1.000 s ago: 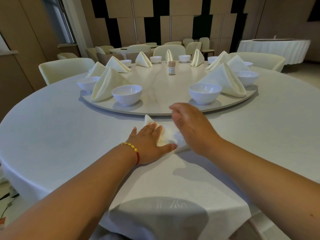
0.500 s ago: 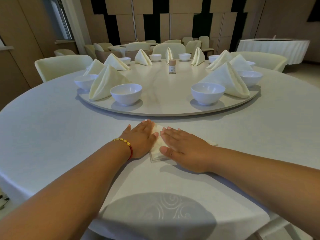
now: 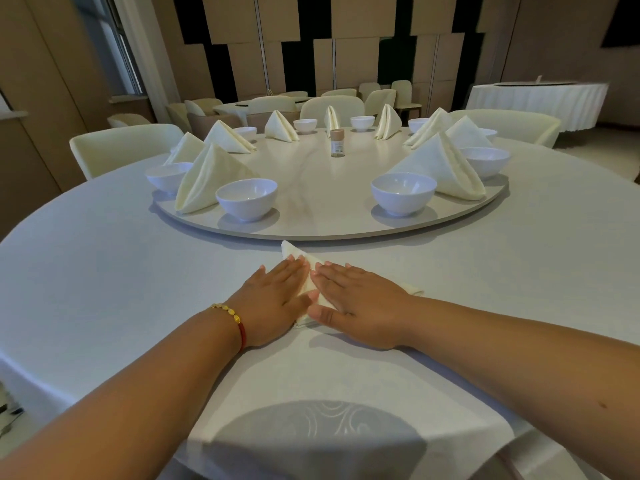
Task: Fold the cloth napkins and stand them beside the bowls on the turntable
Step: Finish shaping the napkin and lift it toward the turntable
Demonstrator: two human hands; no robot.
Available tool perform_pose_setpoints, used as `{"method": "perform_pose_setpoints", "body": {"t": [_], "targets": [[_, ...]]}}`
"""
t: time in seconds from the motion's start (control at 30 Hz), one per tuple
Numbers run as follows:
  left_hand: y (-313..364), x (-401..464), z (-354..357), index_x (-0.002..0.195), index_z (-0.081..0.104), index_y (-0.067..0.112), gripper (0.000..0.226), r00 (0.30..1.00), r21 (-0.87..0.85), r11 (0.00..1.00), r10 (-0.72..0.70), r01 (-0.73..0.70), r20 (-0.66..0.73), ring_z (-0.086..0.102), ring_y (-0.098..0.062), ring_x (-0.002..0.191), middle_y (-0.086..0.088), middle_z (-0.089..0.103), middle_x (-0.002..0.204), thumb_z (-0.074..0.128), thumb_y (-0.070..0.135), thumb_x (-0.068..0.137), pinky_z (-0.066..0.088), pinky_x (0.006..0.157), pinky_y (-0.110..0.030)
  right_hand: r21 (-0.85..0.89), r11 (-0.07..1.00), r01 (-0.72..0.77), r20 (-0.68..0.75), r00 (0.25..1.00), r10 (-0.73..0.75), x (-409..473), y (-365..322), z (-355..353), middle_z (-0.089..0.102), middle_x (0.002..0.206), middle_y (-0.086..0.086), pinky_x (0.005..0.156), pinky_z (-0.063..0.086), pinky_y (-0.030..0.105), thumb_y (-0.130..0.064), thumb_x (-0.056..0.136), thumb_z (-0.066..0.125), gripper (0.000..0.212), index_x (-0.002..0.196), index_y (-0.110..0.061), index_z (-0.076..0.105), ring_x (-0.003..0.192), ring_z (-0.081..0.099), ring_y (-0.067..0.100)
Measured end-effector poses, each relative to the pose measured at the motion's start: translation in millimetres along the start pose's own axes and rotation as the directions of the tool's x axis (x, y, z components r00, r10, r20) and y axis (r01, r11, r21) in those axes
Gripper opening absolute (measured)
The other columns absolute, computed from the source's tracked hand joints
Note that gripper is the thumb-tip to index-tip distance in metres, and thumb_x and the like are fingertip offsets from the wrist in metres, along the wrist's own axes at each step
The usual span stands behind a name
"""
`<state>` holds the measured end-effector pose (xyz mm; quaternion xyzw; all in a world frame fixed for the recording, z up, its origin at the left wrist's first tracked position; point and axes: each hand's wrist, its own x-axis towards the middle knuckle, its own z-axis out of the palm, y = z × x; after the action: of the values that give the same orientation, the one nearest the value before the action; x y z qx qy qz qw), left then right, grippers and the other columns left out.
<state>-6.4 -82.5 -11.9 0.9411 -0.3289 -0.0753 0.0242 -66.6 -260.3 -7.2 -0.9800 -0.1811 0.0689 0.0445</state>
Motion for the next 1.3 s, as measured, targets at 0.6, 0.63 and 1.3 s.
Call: {"method": "perform_pose_setpoints", "body": {"t": [0.6, 0.63, 1.3], "targets": [[-9, -12, -4, 0.151, -0.015, 0.029, 0.087, 0.997, 0.043, 0.999, 0.013, -0.016, 0.073, -0.011, -0.005, 0.146, 0.013, -0.017, 0.158, 0.006, 0.074, 0.079, -0.01, 0.117, -0.032, -0.074, 0.997, -0.021, 0.104, 0.994, 0.028, -56, 58, -7, -0.018, 0.159, -0.011, 0.117, -0.012, 0.026, -0.083, 0.068, -0.011, 0.101, 0.151, -0.026, -0.017, 0.141, -0.022, -0.003], [-10, -11, -3, 0.151, -0.015, 0.029, 0.088, 0.997, 0.039, 0.999, 0.014, -0.017, 0.072, -0.01, -0.005, 0.146, 0.012, -0.017, 0.158, 0.005, 0.075, 0.078, -0.009, 0.118, -0.033, -0.136, 0.99, -0.038, 0.091, 0.995, 0.05, -55, 53, -8, -0.018, 0.16, -0.008, 0.118, -0.013, 0.03, -0.08, 0.07, -0.008, 0.1, 0.152, -0.023, -0.016, 0.142, -0.023, 0.001], [-14, -27, 2, 0.088, 0.071, 0.042, 0.048, 0.929, -0.43, 0.866, 0.094, -0.253, -0.357, 0.058, 0.005, 0.101, 0.021, 0.066, 0.104, 0.066, 0.075, 0.054, 0.04, 0.103, -0.018, 0.08, 0.997, -0.007, 0.05, 0.999, 0.003, -46, -1, -10, -0.004, 0.16, -0.017, 0.12, 0.003, 0.026, -0.076, 0.075, 0.013, 0.091, 0.154, -0.032, 0.004, 0.146, -0.004, 0.0]]}}
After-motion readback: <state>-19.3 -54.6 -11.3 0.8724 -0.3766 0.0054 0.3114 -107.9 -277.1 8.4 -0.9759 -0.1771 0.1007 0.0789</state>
